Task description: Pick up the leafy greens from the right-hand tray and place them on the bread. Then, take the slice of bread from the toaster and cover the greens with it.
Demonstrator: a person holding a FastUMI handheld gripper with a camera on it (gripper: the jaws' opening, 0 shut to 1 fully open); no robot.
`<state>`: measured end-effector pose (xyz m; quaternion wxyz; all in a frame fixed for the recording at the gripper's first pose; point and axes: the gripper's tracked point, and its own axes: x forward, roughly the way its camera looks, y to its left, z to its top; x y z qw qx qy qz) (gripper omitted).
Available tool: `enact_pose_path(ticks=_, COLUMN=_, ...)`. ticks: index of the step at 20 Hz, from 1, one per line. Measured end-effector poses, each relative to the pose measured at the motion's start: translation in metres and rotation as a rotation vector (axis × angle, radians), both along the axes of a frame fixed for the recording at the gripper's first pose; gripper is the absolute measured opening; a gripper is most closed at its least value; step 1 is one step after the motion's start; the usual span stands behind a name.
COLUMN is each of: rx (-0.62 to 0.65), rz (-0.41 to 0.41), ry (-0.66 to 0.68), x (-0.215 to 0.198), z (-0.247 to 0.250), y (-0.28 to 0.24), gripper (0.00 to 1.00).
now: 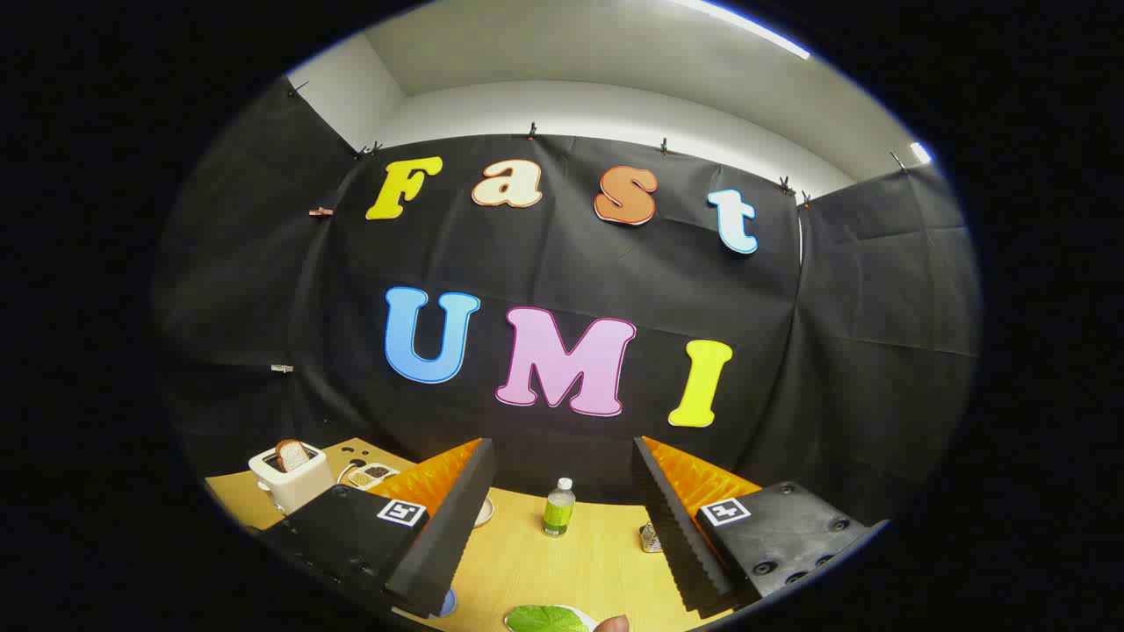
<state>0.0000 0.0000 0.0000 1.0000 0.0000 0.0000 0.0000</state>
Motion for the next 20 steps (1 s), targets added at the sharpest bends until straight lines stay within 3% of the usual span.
enact_pose_path(ticks=16, rx=-0.027, rz=0.004, ry=0.007, x=0.002, z=-0.002, y=-0.003, gripper=0.97)
enact_pose_path(ticks=20, rx=-0.043, rz=0.061, ry=0.071, x=0.003, z=-0.018, y=0.006, gripper=0.97)
